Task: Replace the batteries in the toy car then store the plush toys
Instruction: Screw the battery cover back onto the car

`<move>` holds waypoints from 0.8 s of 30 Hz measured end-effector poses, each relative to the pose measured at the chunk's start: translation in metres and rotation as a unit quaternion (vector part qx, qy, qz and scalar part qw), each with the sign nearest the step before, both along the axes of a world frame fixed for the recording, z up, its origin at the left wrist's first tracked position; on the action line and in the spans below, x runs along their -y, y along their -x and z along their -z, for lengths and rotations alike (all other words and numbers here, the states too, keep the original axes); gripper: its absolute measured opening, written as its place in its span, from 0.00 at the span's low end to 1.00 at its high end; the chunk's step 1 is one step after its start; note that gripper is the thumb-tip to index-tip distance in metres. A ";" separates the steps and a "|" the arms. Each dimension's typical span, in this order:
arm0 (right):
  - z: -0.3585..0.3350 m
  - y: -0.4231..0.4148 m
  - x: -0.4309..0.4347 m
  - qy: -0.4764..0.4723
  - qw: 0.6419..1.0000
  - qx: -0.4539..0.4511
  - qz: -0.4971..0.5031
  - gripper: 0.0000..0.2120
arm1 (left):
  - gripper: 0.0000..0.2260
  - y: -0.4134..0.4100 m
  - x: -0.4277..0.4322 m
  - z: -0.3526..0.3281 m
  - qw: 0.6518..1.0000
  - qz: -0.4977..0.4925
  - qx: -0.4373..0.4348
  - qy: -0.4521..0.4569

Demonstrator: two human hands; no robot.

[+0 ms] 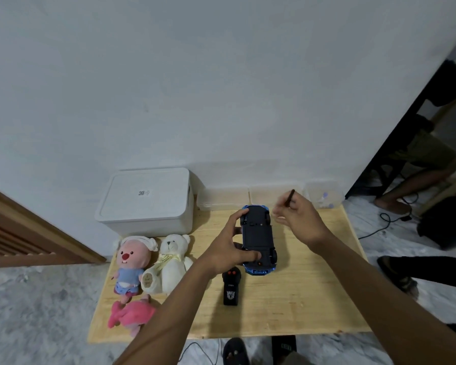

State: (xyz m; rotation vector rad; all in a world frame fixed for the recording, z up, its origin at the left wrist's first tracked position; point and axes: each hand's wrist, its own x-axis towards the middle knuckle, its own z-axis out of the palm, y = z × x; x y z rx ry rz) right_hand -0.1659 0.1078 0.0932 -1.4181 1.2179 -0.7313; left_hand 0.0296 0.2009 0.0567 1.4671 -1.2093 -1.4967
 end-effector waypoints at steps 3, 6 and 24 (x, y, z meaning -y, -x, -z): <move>0.015 -0.001 -0.004 -0.038 0.997 -0.067 0.022 0.15 | 0.45 0.005 0.002 0.005 1.000 0.003 0.010 0.001; 0.024 -0.002 -0.018 -0.009 0.985 -0.171 -0.003 0.15 | 0.45 0.012 0.003 0.011 1.000 0.002 0.011 -0.004; 0.053 0.007 -0.031 0.097 0.967 -0.232 0.027 0.11 | 0.33 0.036 0.009 0.028 0.997 -0.062 -0.020 -0.030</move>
